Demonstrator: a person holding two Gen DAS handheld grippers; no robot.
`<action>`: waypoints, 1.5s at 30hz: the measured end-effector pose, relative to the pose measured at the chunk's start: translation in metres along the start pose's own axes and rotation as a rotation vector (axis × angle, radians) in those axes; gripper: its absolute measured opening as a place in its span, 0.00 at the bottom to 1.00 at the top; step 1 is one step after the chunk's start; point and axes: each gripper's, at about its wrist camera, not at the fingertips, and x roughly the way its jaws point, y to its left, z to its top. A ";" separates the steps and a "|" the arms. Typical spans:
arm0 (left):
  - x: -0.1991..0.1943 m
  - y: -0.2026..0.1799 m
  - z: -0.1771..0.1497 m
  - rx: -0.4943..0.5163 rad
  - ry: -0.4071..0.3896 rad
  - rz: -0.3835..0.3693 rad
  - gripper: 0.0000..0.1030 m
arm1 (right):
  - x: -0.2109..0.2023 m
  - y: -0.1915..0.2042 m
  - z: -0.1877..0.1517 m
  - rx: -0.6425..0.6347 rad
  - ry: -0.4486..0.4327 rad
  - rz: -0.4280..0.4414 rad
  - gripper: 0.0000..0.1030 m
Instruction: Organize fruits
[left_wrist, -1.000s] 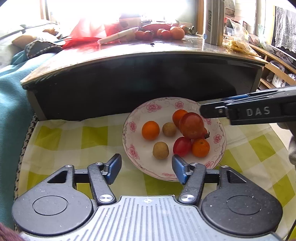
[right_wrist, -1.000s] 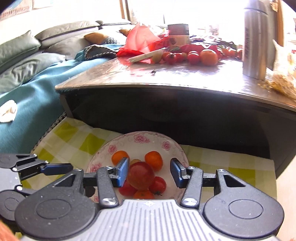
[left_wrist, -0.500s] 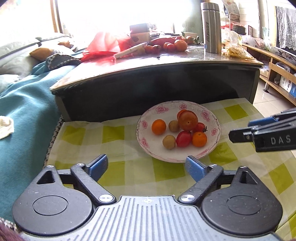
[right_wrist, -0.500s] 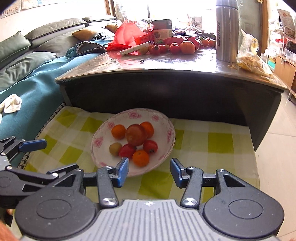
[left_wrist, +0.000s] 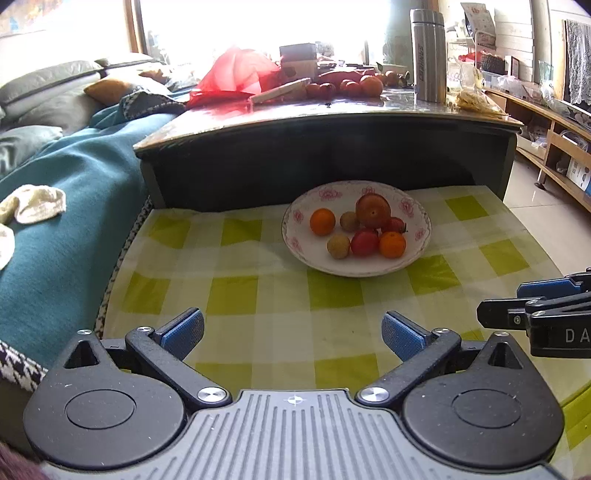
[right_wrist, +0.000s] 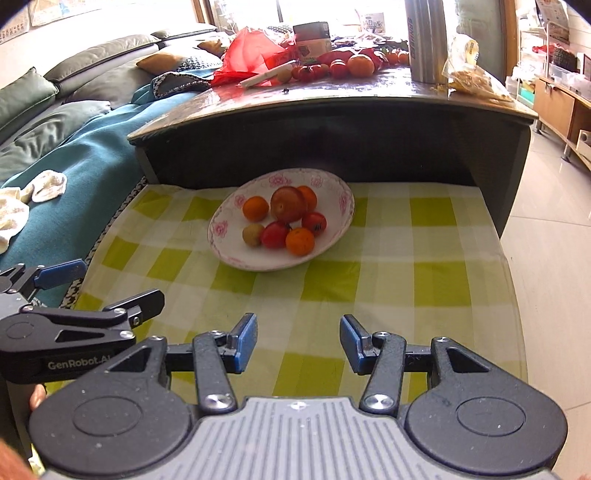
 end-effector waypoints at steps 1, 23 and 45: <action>-0.001 0.000 -0.003 -0.001 0.010 -0.001 1.00 | -0.002 0.001 -0.004 0.001 0.003 0.001 0.50; -0.035 -0.006 -0.032 -0.019 0.054 0.008 1.00 | -0.033 0.023 -0.049 0.004 0.030 -0.009 0.52; -0.034 -0.004 -0.041 -0.041 0.108 0.015 1.00 | -0.030 0.026 -0.058 -0.006 0.061 -0.007 0.52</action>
